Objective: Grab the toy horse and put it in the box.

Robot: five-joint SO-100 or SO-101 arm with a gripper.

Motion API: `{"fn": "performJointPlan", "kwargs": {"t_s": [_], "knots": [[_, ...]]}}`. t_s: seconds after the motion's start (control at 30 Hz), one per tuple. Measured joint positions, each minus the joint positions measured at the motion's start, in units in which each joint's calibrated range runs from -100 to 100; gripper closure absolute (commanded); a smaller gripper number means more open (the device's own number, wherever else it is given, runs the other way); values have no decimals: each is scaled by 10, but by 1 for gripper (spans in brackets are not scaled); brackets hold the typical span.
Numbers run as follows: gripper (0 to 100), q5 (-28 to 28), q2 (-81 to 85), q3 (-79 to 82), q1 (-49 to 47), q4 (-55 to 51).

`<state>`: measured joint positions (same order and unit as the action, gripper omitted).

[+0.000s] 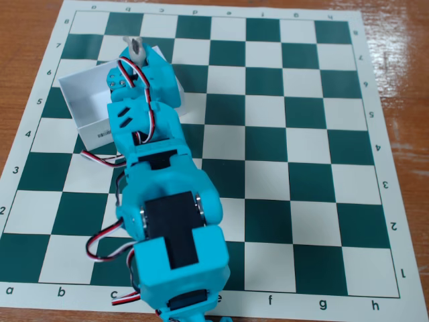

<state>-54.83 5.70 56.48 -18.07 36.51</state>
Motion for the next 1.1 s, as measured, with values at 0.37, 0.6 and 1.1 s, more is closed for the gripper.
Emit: {"fn": "performJointPlan", "kwargs": {"t_s": [0.37,0.6,1.1], "knots": [[100,-12,-187,-120,-12,81],[92,-15,-269,-195,-16,82],[64,-1,-278,-216,-16,63]]}}
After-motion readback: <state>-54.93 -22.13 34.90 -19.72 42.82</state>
